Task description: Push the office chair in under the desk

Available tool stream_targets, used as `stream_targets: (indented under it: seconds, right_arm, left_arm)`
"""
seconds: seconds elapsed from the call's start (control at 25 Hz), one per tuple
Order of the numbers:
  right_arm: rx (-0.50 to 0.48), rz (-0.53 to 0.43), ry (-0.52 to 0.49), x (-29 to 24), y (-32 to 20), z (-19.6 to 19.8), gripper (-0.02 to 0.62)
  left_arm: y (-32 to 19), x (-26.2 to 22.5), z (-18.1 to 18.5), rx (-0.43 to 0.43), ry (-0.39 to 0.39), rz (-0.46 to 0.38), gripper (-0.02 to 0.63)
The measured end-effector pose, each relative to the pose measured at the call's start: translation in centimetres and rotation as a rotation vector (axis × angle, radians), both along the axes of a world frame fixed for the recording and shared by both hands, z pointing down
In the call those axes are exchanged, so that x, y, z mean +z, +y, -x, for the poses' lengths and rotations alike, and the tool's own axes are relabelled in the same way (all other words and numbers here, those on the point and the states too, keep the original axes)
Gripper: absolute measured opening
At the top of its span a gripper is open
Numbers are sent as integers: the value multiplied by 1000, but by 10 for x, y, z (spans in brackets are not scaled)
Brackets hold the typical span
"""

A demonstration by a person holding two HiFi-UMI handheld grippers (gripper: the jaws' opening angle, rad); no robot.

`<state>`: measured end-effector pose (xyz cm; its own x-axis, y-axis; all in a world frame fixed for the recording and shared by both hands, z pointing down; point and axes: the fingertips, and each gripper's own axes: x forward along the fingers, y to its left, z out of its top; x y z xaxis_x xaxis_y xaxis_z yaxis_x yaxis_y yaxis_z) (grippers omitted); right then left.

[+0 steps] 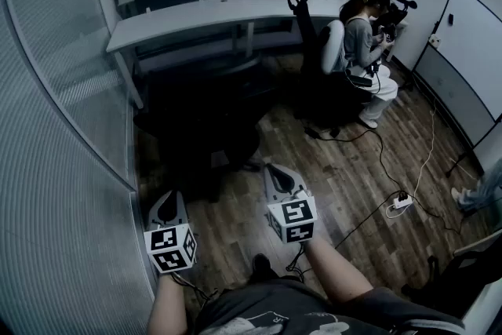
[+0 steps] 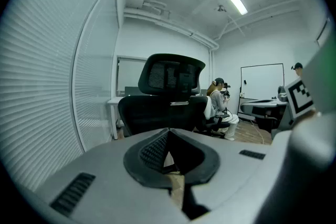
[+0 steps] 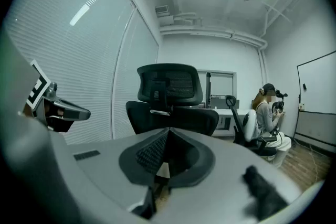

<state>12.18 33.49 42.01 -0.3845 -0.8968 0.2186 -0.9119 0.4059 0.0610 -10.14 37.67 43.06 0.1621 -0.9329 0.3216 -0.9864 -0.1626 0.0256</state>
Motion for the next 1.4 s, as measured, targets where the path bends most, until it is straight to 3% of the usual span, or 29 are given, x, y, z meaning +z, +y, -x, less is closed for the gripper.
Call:
stream_targets:
  seconds: [0.84,1.0,1.16,1.2,1.28,1.4]
  right_arm:
    - [-27,8,7,6,6,-6,20]
    - [-16,35,22,16,-17,-12,23]
    - [-35,-15,93,15,-44,-17,28]
    - [-42,-24,122,14,-52,-18,31]
    - [-54,-21,165,16,-67,-21,51]
    - [-96,-4,189,20,-87,-24,127]
  left_arm:
    - [7,9,-13,43,-10,20,14]
    - [-13,8,-8,12,-108,-22,15]
    - [-36,6,-10,11,-205,-59,20]
    - [-42,7,-11,23,-211,-49,41]
    - [-53,11,-14,41,-211,-22,153]
    - [-69,13,-11,19,-226,-8,184]
